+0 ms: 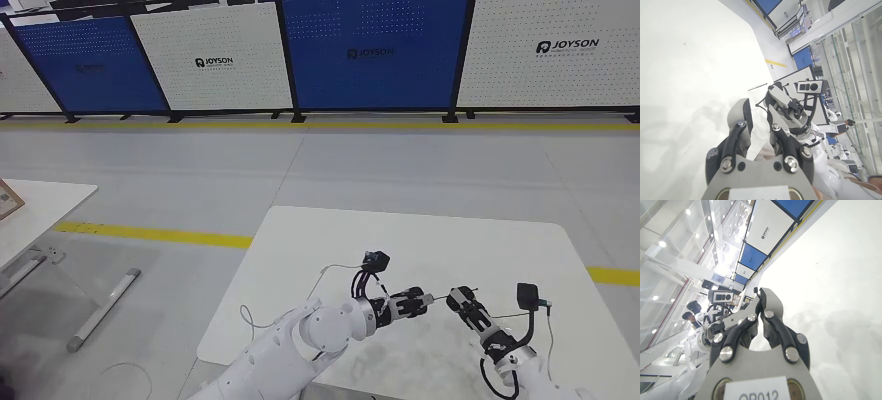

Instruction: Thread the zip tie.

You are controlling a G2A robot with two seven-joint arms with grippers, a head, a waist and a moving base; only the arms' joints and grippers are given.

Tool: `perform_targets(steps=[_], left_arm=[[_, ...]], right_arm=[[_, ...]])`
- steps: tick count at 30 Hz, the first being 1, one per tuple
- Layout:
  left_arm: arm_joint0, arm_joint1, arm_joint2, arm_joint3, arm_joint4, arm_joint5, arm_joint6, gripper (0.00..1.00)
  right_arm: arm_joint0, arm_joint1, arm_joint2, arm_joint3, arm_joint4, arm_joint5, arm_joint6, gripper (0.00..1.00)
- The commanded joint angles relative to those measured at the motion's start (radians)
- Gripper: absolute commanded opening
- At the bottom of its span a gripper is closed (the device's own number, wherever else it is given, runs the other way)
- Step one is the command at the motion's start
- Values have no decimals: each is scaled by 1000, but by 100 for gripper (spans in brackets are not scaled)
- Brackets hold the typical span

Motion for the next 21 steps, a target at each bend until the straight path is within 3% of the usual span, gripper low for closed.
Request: perform_targets(steps=[1, 5, 8, 21], left_arm=[[0, 0, -2, -1, 0, -1, 1, 7], [0, -1, -3, 0, -2, -2, 0, 13], [0, -2, -4, 1, -2, -4, 0, 0], [2, -3, -1, -5, 25, -26, 12, 0]], right_arm=[[0, 0, 0, 0, 0, 0, 0, 0], [0, 0, 0, 0, 0, 0, 0, 0], [0, 0, 0, 0, 0, 0, 0, 0], [0, 0, 0, 0, 0, 0, 0, 0]])
